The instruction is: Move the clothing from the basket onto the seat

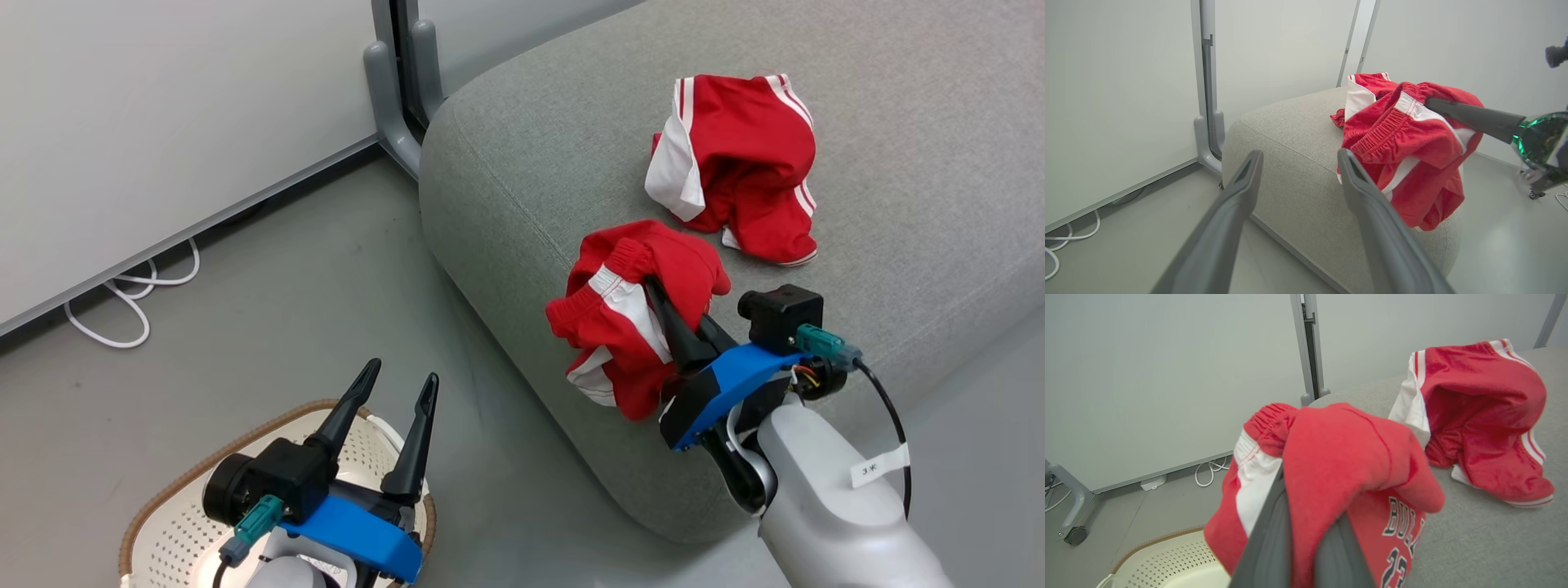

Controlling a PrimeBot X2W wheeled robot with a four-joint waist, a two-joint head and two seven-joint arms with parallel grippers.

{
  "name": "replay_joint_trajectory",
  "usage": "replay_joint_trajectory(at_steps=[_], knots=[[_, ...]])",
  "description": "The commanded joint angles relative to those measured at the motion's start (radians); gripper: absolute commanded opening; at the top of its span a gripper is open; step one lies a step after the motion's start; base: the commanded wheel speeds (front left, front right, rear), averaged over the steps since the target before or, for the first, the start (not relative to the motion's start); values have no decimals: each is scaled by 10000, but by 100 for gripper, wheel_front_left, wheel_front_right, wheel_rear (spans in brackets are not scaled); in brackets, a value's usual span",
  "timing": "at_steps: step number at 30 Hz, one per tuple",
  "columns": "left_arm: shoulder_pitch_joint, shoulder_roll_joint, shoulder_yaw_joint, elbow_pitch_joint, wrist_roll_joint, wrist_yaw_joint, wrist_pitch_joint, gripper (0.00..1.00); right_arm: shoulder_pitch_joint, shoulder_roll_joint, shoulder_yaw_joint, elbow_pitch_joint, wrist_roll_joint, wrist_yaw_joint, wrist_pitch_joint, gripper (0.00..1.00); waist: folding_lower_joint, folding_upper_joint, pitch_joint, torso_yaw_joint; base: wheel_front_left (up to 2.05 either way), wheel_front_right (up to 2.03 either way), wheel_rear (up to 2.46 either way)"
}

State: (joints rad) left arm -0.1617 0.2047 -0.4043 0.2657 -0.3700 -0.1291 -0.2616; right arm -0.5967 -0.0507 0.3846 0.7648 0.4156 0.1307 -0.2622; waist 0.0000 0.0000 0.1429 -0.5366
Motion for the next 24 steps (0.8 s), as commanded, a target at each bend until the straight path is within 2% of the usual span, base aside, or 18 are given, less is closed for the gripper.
replay_joint_trajectory(at_steps=[1, 8, 11, 16, 24], knots=[[-40, 2, 15, -31, 26, -23, -50, 100, -230, 7, 7, 14, 117, 1, -39, 0, 0, 0, 28, 37, 0, 0, 0], [-251, 77, -91, -148, 97, -23, -50, 100, -1372, -7, -298, -75, 484, 1, 91, 0, 0, 0, 330, 202, 0, 0, 0], [-416, 170, -172, -244, 116, -23, -50, 100, -2086, -245, -577, -303, 839, 1, 287, 0, 0, 0, 639, 348, 0, 0, 0], [-875, 388, -340, -452, 154, -24, -50, 100, -3300, -1041, -1269, -635, 1289, 1, 556, 0, 0, 0, 1391, 774, 0, 0, 0], [-1768, 891, -556, -951, 226, -24, -50, 100, -4924, -2308, -3317, -576, 1666, 1, 615, 0, 0, 0, 2960, 1516, 0, 0, 0]])
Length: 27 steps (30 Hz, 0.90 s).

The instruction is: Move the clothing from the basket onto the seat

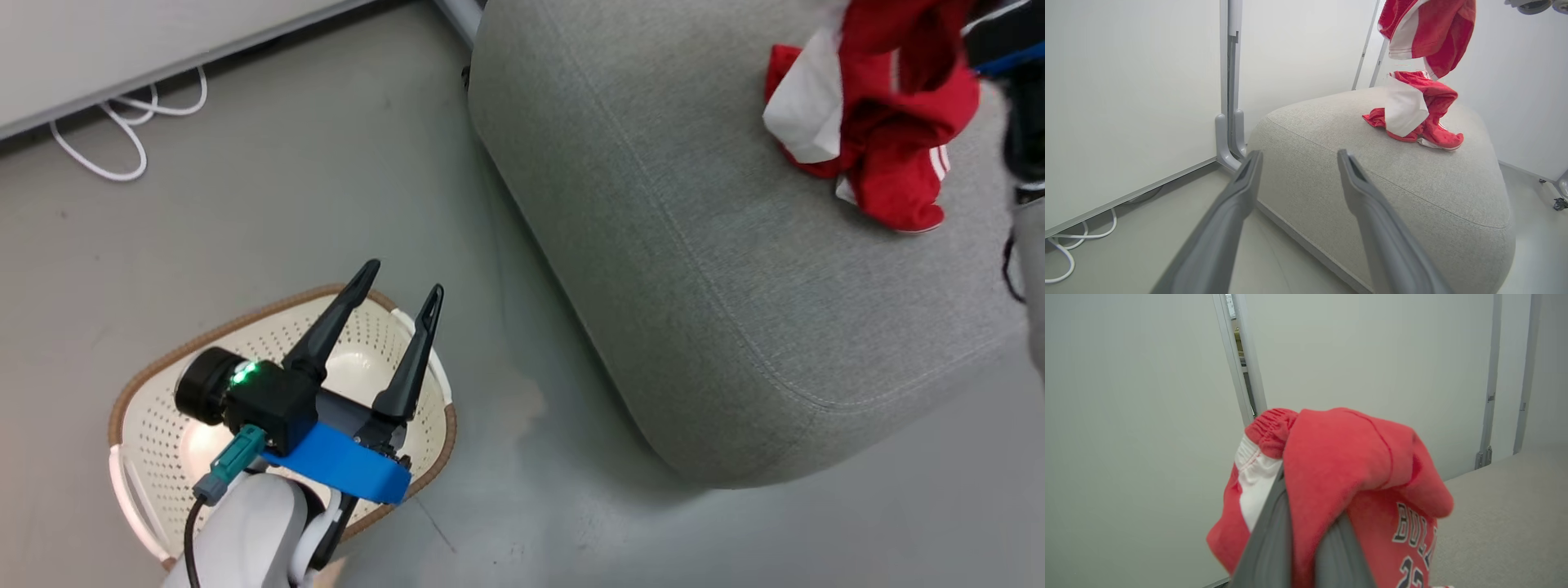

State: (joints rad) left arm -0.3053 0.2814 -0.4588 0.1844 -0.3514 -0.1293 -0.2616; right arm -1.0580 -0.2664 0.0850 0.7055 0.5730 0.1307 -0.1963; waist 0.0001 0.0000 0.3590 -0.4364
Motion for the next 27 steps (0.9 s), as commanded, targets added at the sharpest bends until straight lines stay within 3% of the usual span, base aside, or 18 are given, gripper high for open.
replay_joint_trajectory(at_steps=[1, 9, 13, 19, 27], knots=[[-477, 190, -53, -214, 52, -20, -50, 100, -452, -312, -616, 18, 136, 3, -64, 0, -1, 0, 1036, 638, 0, 0, 0], [-1295, 533, -244, -717, 196, -20, -50, 100, -809, -1303, -2221, 260, -453, 3, -410, 0, -1, 0, 2397, 1310, 0, 0, 0], [-1666, 664, -281, -1053, 300, -20, -50, 100, -488, -1500, -3150, 573, -958, 3, -587, 0, -1, 0, 3064, 1608, 0, 0, 0], [-1819, 801, -203, -1338, 444, -20, -50, 100, -195, -1259, -4228, 1104, -1650, 1, -683, 0, -1, 0, 3649, 1800, 0, 0, 0], [-1780, 786, -114, -1301, 529, -20, -50, 100, 30, -772, -4945, 1145, -2143, 1, -698, 0, -1, 0, 3758, 1815, 0, 0, 0]])
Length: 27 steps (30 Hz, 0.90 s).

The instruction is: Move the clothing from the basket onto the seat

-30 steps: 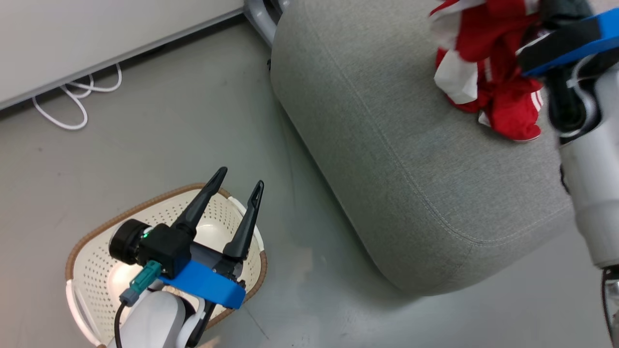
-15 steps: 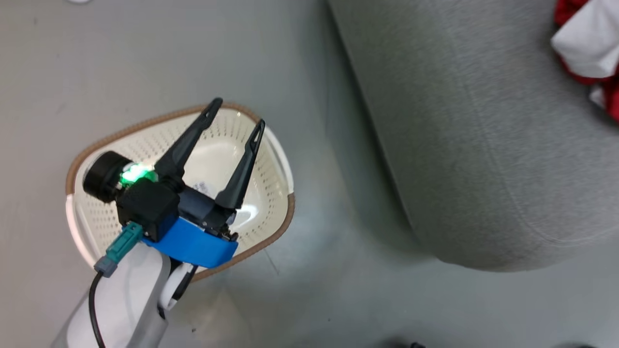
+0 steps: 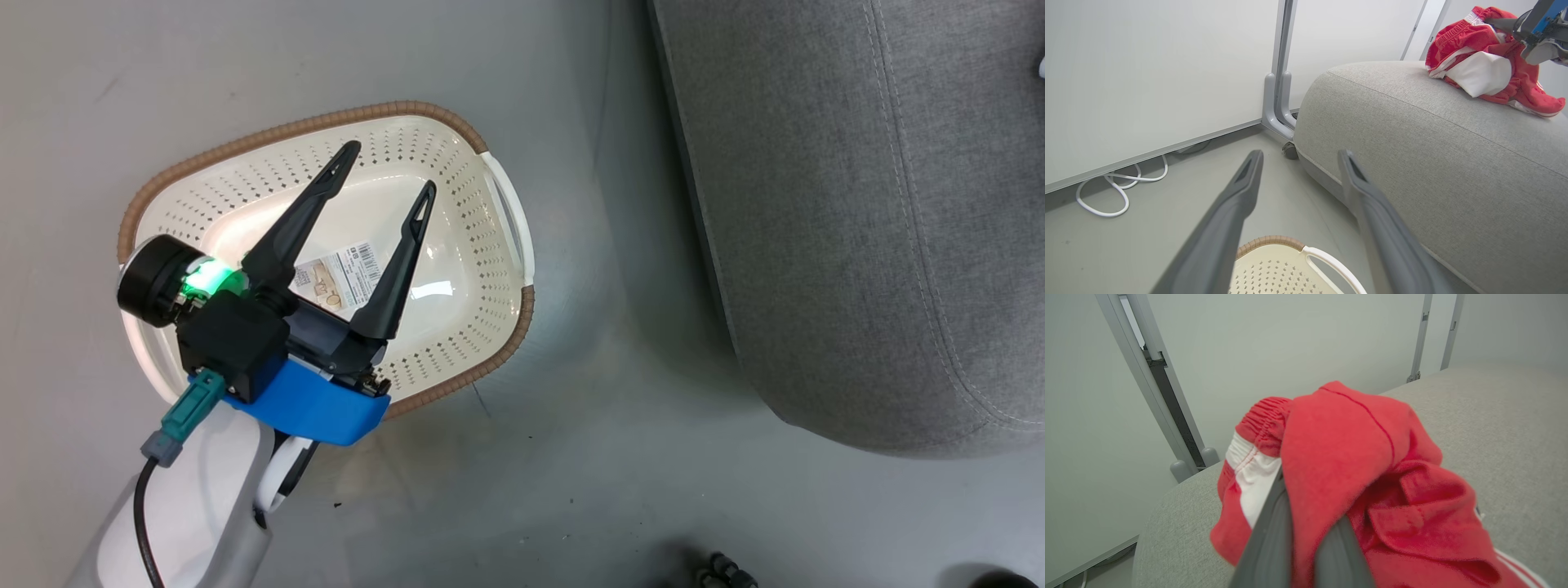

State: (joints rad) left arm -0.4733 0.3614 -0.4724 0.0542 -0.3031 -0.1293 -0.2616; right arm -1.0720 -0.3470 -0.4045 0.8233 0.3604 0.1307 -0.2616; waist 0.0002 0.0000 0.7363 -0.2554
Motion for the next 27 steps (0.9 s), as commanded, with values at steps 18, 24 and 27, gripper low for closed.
replay_joint_trajectory(at_steps=[18, 24, 27], knots=[[27, -555, 72, 350, -109, -20, -51, 100, 830, 182, 45, -14, -1076, 1, -42, 100, -2, 0, -1129, 183, 0, 0, 0], [531, -954, 221, 662, -286, -21, -51, 100, 1499, 214, 502, 67, -1361, 1, 13, 100, -2, 0, -2229, 333, 0, 0, 0], [902, -1149, 377, 887, -354, -21, -51, 100, 1945, 267, 868, -42, -1421, 1, 47, 100, -2, 0, -2878, 420, 0, 0, 0]])
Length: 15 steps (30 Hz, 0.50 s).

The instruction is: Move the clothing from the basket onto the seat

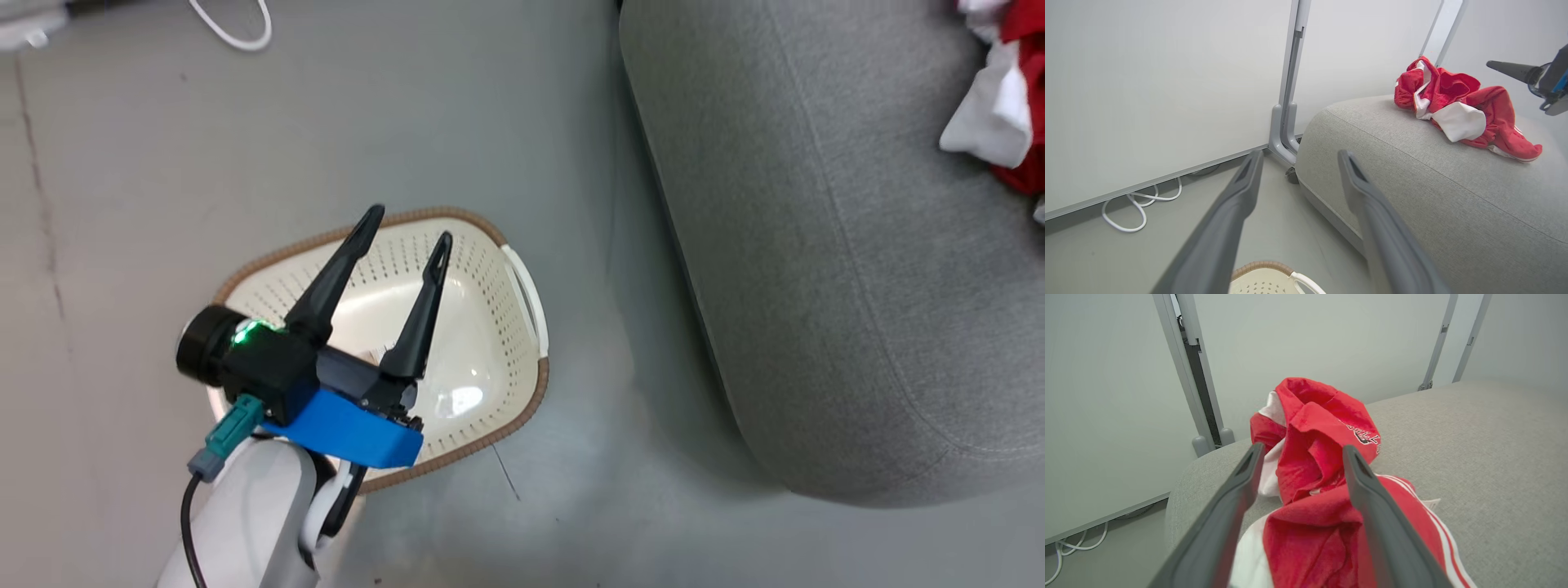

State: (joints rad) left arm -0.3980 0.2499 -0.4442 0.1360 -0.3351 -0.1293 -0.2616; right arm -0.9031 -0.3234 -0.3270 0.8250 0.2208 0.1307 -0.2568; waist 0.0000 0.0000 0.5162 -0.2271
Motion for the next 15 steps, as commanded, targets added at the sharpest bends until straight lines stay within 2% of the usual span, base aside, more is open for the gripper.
replay_joint_trajectory(at_steps=[1, 7, 15], knots=[[285, -121, 185, 143, -74, -21, -51, 100, 439, 72, 214, -117, -18, 1, 10, 100, 0, 0, -910, 172, 0, 0, 0], [1087, -532, 717, 478, -154, -21, -51, 100, 1630, 263, 973, -741, 126, 1, 121, 100, 0, 0, -2118, 409, 0, 0, 0], [2024, -914, 1334, 858, -244, -21, -51, 100, 3664, 729, 1727, -2411, 480, 1, 412, 100, 0, 0, -3301, 905, 0, 0, 0]])
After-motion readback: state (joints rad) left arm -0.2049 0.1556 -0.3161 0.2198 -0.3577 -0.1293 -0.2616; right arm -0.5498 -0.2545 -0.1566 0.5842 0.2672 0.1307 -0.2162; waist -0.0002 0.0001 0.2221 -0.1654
